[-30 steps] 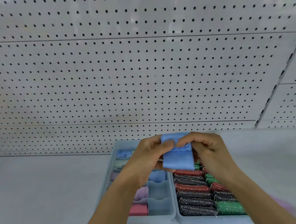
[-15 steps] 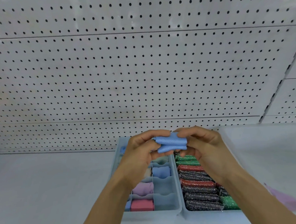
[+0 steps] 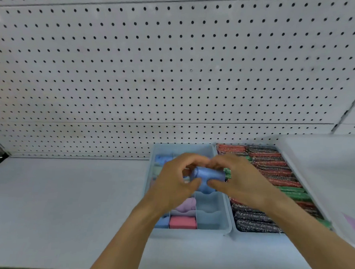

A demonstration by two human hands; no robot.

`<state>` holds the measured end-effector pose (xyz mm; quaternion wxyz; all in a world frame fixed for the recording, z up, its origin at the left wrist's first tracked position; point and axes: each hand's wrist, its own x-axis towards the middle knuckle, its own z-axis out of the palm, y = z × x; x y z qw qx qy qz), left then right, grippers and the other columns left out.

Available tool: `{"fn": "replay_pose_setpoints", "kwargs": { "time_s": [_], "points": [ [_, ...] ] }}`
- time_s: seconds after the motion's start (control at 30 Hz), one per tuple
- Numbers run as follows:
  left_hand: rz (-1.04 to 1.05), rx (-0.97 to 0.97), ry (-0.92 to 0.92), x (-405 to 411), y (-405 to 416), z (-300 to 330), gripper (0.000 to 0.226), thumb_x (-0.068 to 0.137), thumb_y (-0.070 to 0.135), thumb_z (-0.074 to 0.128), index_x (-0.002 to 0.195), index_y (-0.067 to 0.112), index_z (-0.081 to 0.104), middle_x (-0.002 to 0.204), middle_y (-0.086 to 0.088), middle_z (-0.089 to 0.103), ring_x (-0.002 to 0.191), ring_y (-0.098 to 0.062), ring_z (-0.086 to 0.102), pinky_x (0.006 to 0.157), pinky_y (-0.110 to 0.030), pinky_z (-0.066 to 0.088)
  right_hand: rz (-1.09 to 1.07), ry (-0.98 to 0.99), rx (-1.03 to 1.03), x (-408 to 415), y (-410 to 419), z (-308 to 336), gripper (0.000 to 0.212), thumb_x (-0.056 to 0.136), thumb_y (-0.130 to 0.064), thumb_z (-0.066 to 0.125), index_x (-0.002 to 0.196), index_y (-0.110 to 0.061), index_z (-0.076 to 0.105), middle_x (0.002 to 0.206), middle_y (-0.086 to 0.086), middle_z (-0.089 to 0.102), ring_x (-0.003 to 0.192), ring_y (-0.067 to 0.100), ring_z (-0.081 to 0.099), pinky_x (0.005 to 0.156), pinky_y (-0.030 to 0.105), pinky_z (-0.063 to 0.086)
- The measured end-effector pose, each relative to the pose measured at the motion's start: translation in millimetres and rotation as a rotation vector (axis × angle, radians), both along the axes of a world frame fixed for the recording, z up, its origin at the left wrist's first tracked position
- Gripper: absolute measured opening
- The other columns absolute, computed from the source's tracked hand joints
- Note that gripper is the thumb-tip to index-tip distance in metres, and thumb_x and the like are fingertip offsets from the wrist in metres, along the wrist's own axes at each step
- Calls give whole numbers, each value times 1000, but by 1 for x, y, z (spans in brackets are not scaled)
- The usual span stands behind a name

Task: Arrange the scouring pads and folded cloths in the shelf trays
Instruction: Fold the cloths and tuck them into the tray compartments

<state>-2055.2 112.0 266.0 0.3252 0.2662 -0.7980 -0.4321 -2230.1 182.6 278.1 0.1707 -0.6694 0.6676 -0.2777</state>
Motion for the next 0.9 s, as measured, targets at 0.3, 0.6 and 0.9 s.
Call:
{"fn": "replay_pose_setpoints", "kwargs": {
  "time_s": [0.3,0.6,0.9],
  "points": [
    [431,-228,-492,54,-44,-99,61,84,23,70,139,19,45,140,-1,46,130,-21,40,108,-28,29,8,804,183,22,-20,-67,34,45,-25,84,73,-27,66,64,1,61,70,17,59,65,30,42],
    [377,-145,-553,61,-45,-118,62,91,20,60,146,17,33,159,1,16,140,-20,27,113,-35,32,-16,963,390,33,-28,-86,25,89,-25,57,114,-24,57,113,0,62,115,20,47,93,34,29],
    [397,-149,-564,60,-43,-116,56,92,21,58,143,20,34,157,6,14,135,-18,31,103,-32,42,-11,893,339,35,-27,-75,10,88,-22,53,80,-26,50,65,-7,39,81,20,46,78,33,22]
  ]
}}
